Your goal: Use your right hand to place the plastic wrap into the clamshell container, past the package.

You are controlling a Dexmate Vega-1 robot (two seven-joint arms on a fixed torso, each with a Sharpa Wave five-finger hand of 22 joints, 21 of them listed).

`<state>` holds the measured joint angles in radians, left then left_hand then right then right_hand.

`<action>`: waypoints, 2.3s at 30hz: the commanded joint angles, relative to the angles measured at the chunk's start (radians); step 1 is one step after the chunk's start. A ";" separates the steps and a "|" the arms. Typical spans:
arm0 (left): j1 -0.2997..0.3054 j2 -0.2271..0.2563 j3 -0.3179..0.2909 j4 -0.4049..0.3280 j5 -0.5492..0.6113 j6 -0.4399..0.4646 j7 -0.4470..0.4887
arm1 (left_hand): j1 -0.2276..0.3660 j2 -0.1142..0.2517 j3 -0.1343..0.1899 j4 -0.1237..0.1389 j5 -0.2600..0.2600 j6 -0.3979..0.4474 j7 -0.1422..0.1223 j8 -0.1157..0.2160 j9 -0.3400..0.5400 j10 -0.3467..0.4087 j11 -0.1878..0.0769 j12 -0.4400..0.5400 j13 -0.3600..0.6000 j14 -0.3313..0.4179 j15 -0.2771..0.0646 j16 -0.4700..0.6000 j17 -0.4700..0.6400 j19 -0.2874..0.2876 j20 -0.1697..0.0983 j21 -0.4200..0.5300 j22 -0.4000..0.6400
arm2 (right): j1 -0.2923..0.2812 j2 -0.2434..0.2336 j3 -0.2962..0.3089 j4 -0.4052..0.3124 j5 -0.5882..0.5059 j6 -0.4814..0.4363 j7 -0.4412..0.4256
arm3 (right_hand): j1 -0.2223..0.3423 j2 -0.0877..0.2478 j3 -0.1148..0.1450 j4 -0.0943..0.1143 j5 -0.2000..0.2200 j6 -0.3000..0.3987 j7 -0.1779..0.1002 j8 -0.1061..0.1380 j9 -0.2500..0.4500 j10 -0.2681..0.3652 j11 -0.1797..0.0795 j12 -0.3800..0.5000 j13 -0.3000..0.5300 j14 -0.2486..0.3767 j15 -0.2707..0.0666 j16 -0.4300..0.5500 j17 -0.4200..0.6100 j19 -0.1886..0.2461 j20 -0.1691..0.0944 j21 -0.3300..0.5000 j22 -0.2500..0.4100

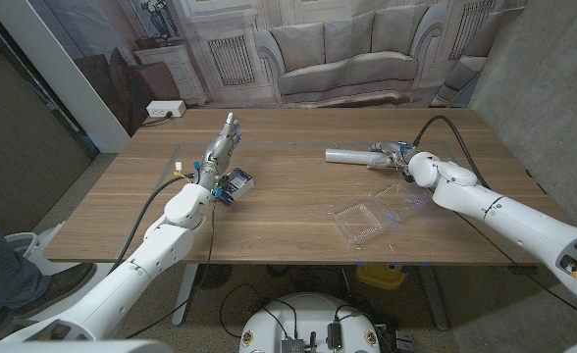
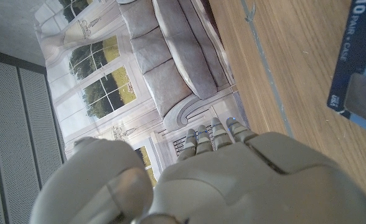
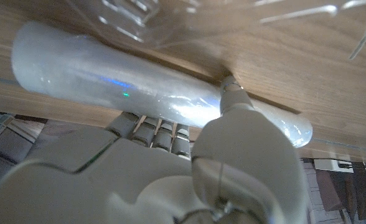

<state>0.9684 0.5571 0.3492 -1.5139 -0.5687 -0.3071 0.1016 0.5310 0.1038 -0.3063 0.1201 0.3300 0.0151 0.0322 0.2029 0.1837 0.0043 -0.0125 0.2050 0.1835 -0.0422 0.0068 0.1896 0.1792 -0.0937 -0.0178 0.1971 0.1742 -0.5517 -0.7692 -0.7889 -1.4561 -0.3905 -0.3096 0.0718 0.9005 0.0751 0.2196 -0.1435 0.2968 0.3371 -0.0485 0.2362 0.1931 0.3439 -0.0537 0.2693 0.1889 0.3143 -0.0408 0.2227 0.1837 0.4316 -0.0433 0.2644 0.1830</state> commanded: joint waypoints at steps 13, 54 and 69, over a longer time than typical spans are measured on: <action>-0.001 -0.016 0.007 0.007 0.001 -0.001 0.014 | 0.003 0.005 -0.006 -0.005 0.005 0.009 0.003 -0.005 0.003 -0.001 -0.005 -0.004 0.003 0.000 -0.005 -0.002 0.003 -0.004 0.006 0.000 0.005 | 0.022 0.026 -0.048 0.050 -0.135 0.019 -0.141 | 0.121 0.105 0.074 0.010 -0.098 0.274 -0.084 0.043 0.004 0.256 -0.065 0.047 -0.002 0.270 -0.186 0.029 0.013 0.200 -0.171 0.083 0.023; -0.009 -0.010 0.015 0.000 -0.003 0.014 -0.004 | 0.003 0.007 -0.006 -0.004 0.004 0.010 0.003 -0.006 0.003 0.001 -0.006 -0.004 0.003 -0.001 -0.006 -0.002 0.003 -0.006 0.011 0.000 0.005 | -0.054 -0.040 0.040 -0.058 -0.143 0.138 -0.220 | 0.210 0.108 0.148 0.049 -0.116 0.557 -0.116 0.059 0.011 0.480 -0.122 0.050 -0.003 0.487 -0.194 0.040 0.023 0.308 -0.169 0.191 0.052; 0.013 0.009 0.004 -0.037 0.002 0.017 0.010 | 0.003 0.008 -0.006 -0.004 0.003 0.012 0.003 -0.006 0.003 0.000 -0.007 -0.005 0.003 -0.001 -0.005 -0.002 0.003 -0.005 0.010 0.001 0.005 | -0.140 -0.103 0.107 -0.166 -0.146 0.164 -0.257 | 0.211 0.107 0.149 0.050 -0.116 0.561 -0.119 0.055 0.012 0.480 -0.124 0.045 -0.003 0.490 -0.194 0.035 0.021 0.305 -0.168 0.194 0.052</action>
<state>0.9627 0.5515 0.3623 -1.5224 -0.5704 -0.2941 0.1012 0.5337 0.1065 -0.3063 0.1201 0.3300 0.0243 0.0340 0.2029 0.1837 0.0043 -0.0125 0.2050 0.1835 -0.0422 0.0068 0.1896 0.1792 -0.0973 -0.0142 0.1971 0.1742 -0.6353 -0.8311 -0.7282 -1.5532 -0.5389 -0.1699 -0.1576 1.0185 0.0883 0.2890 -0.1678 0.1737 0.7048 -0.0519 0.2875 0.2031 0.7633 -0.1275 0.3165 0.1833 0.7940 -0.0913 0.2574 0.2044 0.7297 -0.0748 0.4501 0.2303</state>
